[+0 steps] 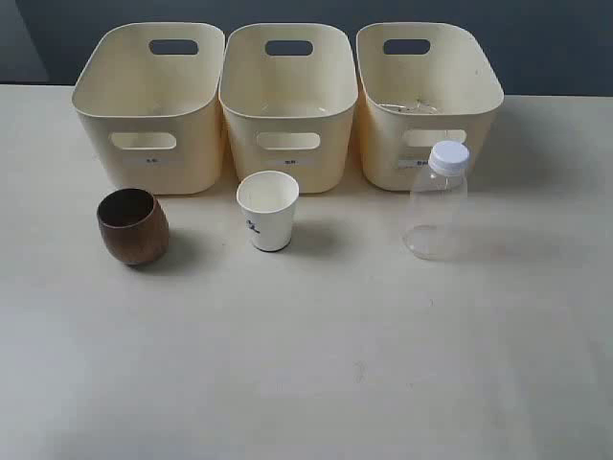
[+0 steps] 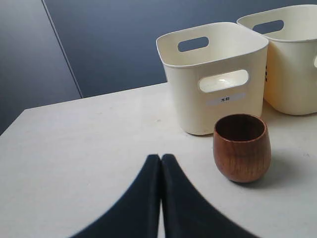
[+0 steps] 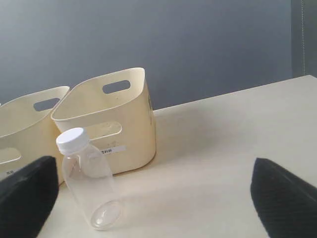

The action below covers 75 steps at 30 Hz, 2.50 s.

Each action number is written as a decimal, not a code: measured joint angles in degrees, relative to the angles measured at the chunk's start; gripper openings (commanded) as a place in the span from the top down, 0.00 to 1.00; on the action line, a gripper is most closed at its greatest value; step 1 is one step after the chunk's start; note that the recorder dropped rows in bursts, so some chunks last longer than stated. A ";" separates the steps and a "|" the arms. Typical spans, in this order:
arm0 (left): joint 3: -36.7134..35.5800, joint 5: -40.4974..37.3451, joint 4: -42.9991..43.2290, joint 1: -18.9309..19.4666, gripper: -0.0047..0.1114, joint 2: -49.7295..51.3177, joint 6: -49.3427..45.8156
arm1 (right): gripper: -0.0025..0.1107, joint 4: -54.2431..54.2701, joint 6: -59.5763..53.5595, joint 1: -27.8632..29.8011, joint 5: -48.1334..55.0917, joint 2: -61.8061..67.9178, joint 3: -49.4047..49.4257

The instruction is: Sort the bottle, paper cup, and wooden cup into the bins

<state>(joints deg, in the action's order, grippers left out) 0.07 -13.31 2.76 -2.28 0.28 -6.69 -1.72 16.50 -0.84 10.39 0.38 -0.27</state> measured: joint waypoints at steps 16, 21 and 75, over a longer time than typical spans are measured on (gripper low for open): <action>0.00 0.00 0.00 0.00 0.96 0.00 0.00 | 0.06 -0.10 -0.04 0.00 0.00 0.00 0.00; 0.00 0.00 0.00 0.00 0.96 0.00 0.00 | 0.06 0.07 -0.04 0.00 -0.50 0.00 0.00; 0.00 0.00 0.00 0.00 0.96 0.00 0.00 | 0.06 31.92 -3.84 0.00 9.88 -0.13 0.13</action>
<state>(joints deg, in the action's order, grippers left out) 0.07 -13.31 2.76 -2.28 0.28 -6.69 30.19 12.65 -0.84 20.28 0.26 -0.14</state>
